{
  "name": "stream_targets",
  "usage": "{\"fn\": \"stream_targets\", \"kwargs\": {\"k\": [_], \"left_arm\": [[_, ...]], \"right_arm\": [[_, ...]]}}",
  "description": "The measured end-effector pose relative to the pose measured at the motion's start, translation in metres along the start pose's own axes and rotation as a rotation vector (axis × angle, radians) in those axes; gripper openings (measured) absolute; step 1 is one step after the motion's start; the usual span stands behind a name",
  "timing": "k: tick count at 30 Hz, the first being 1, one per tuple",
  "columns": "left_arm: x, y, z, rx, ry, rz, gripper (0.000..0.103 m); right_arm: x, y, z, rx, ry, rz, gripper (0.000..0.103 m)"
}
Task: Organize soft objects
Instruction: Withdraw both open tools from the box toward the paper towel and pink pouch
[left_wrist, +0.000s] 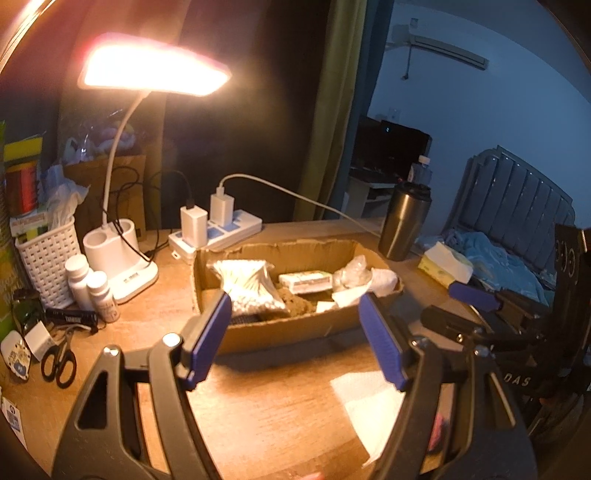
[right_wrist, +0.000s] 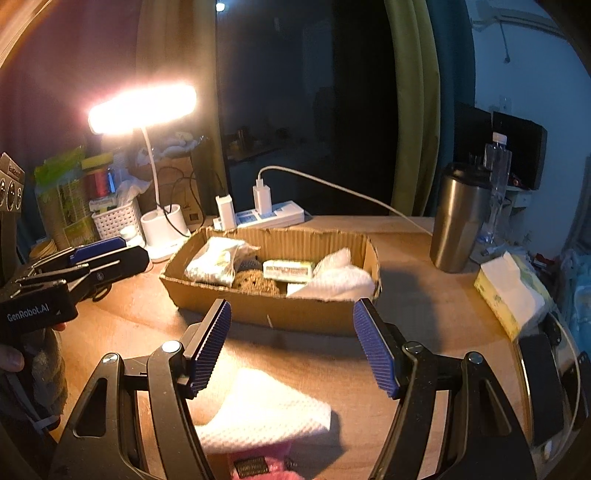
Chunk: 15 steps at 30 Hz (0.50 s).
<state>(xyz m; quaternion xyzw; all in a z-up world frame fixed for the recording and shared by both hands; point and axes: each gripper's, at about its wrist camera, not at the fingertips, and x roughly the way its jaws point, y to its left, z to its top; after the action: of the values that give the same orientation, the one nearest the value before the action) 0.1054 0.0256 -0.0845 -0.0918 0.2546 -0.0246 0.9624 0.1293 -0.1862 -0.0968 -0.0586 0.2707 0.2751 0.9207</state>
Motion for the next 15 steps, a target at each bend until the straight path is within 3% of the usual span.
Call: {"fn": "stream_targets", "kwargs": {"k": [15], "left_arm": [[-0.011, -0.011, -0.039, -0.001, 0.046, -0.002, 0.073]], "right_arm": [[-0.003, 0.006, -0.049, 0.004, 0.082, 0.019, 0.072]]}}
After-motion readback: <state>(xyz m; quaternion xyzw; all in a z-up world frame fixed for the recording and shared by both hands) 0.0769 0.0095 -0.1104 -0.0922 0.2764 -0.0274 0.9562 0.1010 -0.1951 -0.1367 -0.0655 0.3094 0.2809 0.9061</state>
